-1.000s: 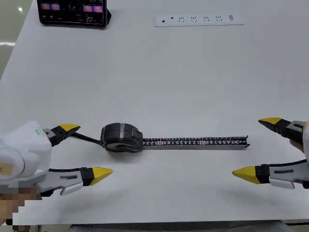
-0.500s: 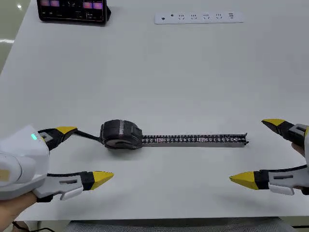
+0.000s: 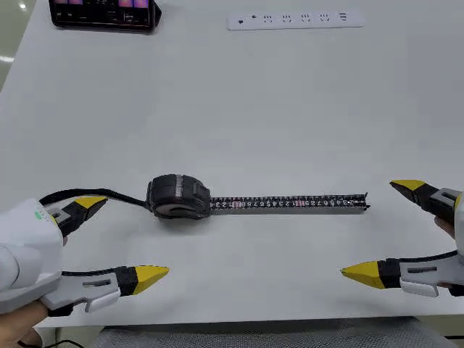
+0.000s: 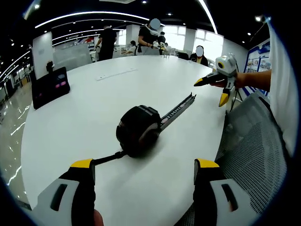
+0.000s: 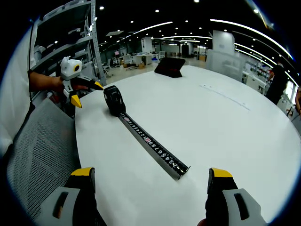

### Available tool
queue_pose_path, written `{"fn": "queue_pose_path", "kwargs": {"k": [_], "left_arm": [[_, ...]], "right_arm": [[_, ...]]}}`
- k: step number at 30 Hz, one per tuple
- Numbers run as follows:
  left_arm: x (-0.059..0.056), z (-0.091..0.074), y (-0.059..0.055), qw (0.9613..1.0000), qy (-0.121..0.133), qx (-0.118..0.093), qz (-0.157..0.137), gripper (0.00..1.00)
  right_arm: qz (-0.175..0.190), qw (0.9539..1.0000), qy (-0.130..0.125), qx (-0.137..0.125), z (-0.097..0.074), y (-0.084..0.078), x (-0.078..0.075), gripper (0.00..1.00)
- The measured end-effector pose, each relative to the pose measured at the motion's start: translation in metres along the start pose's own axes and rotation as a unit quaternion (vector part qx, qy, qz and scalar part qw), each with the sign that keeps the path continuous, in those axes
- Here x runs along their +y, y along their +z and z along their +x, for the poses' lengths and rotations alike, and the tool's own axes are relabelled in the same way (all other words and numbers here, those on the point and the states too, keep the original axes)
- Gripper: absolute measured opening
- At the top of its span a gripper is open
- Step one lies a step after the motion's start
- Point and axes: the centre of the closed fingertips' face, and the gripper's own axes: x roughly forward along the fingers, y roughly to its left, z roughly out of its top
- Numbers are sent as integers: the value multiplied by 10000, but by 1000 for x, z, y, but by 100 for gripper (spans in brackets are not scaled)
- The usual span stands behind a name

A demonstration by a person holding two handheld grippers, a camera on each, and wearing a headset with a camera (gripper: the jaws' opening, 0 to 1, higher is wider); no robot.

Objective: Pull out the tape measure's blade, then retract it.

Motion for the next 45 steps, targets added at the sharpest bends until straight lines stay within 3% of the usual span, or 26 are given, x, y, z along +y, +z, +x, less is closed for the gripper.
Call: {"fn": "queue_pose_path", "kwargs": {"k": [17, 45], "left_arm": [[-5, -2, -3, 10000, 18, -23, -61, 85], [-2, -3, -3, 9999, 60, -35, -89, 85]], "right_arm": [[35, 10000, 4, -53, 1, -4, 6, 99], [5, 9999, 6, -106, 3, 2, 11, 99]]}}
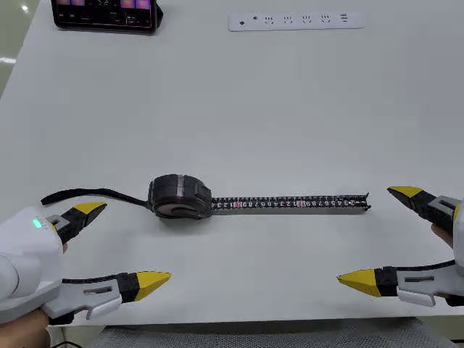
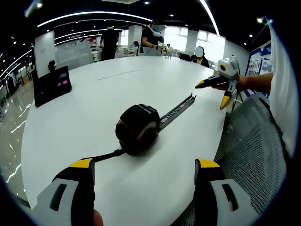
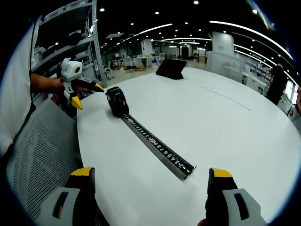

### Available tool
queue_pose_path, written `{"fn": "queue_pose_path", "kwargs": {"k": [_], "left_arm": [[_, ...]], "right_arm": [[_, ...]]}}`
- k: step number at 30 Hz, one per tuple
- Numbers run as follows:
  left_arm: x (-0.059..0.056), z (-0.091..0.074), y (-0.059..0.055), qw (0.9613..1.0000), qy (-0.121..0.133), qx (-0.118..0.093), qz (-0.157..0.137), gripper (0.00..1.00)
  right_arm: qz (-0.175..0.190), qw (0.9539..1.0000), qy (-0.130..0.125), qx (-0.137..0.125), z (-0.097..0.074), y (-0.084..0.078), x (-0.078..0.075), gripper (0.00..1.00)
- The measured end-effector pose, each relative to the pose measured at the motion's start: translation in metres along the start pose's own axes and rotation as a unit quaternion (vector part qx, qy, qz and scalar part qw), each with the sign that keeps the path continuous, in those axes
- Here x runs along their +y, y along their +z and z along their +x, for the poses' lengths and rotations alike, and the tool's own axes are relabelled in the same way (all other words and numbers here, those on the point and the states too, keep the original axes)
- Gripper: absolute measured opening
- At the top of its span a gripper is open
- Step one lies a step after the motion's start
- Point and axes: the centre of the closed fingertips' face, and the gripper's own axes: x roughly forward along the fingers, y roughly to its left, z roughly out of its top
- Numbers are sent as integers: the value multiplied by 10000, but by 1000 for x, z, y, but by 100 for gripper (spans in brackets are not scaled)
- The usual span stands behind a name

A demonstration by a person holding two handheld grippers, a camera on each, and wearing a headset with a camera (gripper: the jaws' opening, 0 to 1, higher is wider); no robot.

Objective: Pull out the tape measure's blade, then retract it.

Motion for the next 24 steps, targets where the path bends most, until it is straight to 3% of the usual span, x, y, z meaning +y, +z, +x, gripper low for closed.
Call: {"fn": "queue_pose_path", "kwargs": {"k": [24], "left_arm": [[-2, 2, 4, 9999, 21, -75, -71, 85]], "right_arm": [[0, 10000, 46, 27, 1, -3, 2, 99]]}}
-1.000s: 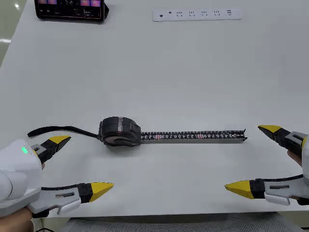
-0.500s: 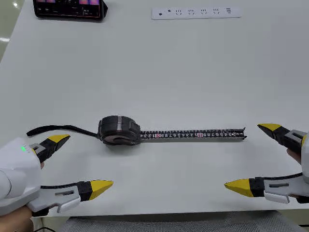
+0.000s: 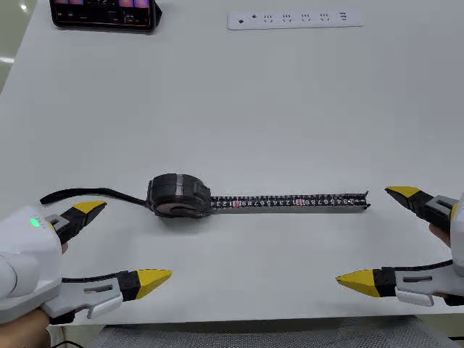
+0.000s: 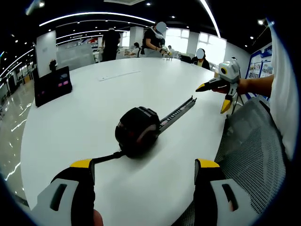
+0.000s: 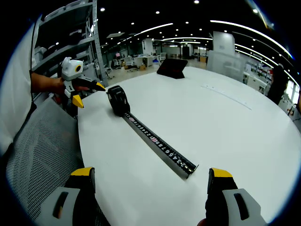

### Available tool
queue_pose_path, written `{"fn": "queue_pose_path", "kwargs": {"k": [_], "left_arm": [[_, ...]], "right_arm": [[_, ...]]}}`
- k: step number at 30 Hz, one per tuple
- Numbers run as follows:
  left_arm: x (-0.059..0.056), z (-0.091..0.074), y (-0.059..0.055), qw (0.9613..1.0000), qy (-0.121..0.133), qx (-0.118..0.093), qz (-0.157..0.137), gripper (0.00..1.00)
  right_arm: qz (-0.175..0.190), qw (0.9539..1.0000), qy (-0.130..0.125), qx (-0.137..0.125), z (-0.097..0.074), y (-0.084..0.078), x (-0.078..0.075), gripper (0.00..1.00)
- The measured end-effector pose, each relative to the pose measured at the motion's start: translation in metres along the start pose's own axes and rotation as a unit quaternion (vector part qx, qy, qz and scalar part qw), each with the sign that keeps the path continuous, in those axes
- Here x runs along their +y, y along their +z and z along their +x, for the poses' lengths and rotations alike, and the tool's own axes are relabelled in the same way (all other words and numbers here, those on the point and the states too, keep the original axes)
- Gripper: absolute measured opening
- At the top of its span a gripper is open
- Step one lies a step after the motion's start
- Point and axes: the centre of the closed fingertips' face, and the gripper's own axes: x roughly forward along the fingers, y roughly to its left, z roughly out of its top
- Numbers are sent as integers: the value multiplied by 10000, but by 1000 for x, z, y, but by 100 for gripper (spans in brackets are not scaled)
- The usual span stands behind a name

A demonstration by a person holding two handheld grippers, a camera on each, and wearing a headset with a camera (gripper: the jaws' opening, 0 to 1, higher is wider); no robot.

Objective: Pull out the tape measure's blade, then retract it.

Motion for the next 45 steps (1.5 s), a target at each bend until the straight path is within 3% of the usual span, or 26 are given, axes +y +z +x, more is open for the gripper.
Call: {"fn": "queue_pose_path", "kwargs": {"k": [5, 20, 32, 45], "left_arm": [[4, 3, 5, 9998, 153, -56, -106, 87], [-6, 19, 15, 9995, 139, -85, -254, 87], [0, 29, 23, 9984, 334, -122, -445, 86], [0, 38, 30, 9947, 443, -226, -903, 85]], "right_arm": [[-43, 10000, 21, 34, 0, 0, -2, 99], [-133, 9999, -2, 44, -1, 3, -6, 98], [-68, 10000, 17, 7, -2, 3, -7, 98], [-45, 10000, -71, 7, -6, 1, -18, 98]]}}
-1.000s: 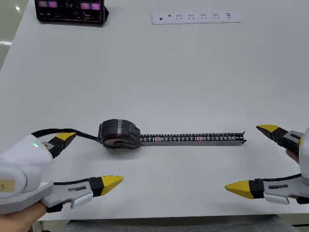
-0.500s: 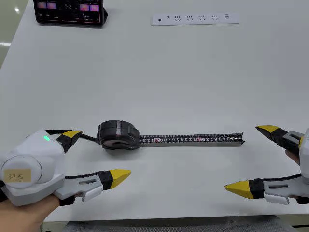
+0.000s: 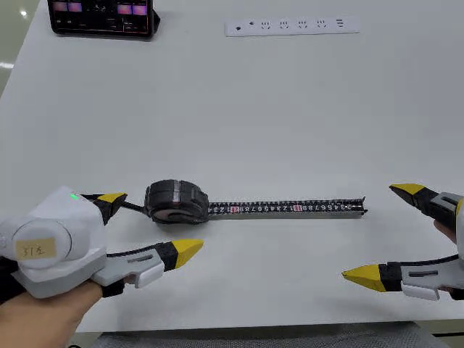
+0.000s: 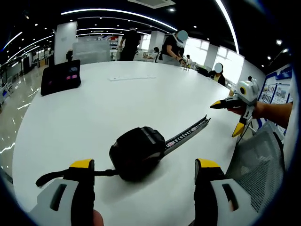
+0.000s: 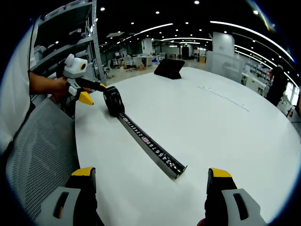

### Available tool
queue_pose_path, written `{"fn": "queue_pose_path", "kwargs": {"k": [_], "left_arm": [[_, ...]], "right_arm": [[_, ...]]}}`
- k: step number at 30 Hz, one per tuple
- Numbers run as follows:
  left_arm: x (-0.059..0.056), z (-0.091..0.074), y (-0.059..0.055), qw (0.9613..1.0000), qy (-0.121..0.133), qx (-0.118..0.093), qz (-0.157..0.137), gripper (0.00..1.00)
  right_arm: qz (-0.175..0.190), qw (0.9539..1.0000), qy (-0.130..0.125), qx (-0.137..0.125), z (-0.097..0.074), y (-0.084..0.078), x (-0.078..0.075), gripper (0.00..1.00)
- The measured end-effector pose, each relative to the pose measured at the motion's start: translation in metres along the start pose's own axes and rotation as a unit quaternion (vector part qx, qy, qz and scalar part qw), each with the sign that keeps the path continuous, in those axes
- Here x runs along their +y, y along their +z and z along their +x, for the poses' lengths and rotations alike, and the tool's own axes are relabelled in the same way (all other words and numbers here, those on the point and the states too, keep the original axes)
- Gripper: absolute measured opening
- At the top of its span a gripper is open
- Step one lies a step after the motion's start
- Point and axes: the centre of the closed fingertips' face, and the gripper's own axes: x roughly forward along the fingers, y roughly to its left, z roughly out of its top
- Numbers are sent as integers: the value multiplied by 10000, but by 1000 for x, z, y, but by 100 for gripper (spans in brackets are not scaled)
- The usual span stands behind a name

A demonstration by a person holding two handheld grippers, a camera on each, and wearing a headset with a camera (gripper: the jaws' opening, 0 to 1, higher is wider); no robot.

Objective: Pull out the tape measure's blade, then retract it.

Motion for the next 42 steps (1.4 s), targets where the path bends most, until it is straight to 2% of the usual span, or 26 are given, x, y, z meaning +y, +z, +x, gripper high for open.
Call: {"fn": "queue_pose_path", "kwargs": {"k": [17, 20, 26, 32, 38, 40, 42], "left_arm": [[-12, 16, 3, 9995, -32, 5, -299, 83], [-15, 17, 4, 9996, -54, 1, -280, 82], [-14, 18, 4, 9994, -5, -23, -349, 83], [-10, 21, 4, 9986, 181, -106, -487, 82], [-6, 24, 3, 9973, 429, -147, -572, 78], [-5, 24, 6, 9952, 455, -311, -811, 78], [-3, 25, 4, 9951, 521, -304, -785, 77]], "right_arm": [[37, 10000, -3, -31, -1, 1, -3, 98], [35, 10000, -1, -27, -1, 1, -3, 97], [28, 10000, 6, -30, 0, 1, -3, 97], [7, 10000, 46, -28, 1, 2, -2, 95], [-162, 9998, 105, 71, 2, 0, -7, 87], [-190, 9997, 135, 86, 3, 0, -8, 86], [-234, 9996, 146, 111, 4, 0, -10, 86]]}}
